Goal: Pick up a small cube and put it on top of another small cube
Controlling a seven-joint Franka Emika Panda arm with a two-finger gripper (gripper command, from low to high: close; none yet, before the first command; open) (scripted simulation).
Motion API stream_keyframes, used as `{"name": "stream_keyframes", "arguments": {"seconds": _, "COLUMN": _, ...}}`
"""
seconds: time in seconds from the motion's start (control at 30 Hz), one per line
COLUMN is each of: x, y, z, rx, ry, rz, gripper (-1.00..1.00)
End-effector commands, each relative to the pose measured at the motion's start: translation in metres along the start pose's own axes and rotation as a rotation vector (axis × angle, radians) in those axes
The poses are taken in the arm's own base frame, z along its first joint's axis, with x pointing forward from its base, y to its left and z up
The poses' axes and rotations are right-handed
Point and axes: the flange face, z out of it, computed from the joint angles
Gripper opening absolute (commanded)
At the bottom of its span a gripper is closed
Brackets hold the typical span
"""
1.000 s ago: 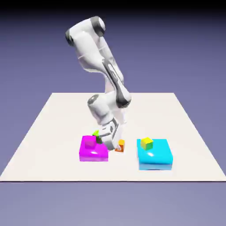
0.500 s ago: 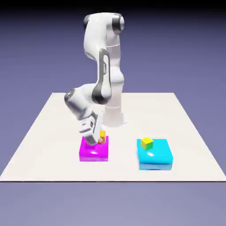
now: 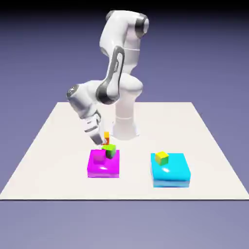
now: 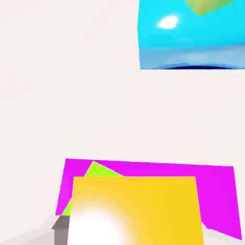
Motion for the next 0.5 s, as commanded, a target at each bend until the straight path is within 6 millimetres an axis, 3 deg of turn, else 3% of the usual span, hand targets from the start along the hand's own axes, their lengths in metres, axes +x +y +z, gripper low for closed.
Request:
{"name": "stream_keyframes", "arguments": {"seconds": 0.0, "x": -0.002, "y": -0.003, "z": -0.001, "rx": -0.005, "ry": 0.003, "rz": -0.015, "gripper": -1.00}}
{"name": "stream_keyframes", "arguments": {"seconds": 0.1, "x": -0.005, "y": -0.013, "z": -0.022, "rx": -0.020, "ry": 0.055, "rz": -0.072, "gripper": -1.00}}
{"name": "stream_keyframes", "arguments": {"seconds": 0.17, "x": -0.005, "y": -0.014, "z": -0.023, "rx": -0.020, "ry": 0.057, "rz": -0.074, "gripper": -1.00}}
{"name": "stream_keyframes", "arguments": {"seconds": 0.33, "x": -0.007, "y": -0.006, "z": 0.044, "rx": -0.020, "ry": 0.057, "rz": -0.074, "gripper": -1.00}}
{"name": "stream_keyframes", "arguments": {"seconds": 0.37, "x": -0.007, "y": -0.006, "z": 0.045, "rx": -0.020, "ry": 0.057, "rz": -0.074, "gripper": -1.00}}
{"name": "stream_keyframes", "arguments": {"seconds": 0.4, "x": -0.007, "y": -0.006, "z": 0.045, "rx": -0.020, "ry": 0.057, "rz": -0.074, "gripper": 1.00}}
{"name": "stream_keyframes", "arguments": {"seconds": 0.43, "x": -0.007, "y": -0.006, "z": 0.045, "rx": -0.020, "ry": 0.057, "rz": -0.074, "gripper": 1.00}}
{"name": "stream_keyframes", "arguments": {"seconds": 0.47, "x": -0.006, "y": -0.006, "z": 0.032, "rx": -0.020, "ry": 0.059, "rz": -0.075, "gripper": 1.00}}
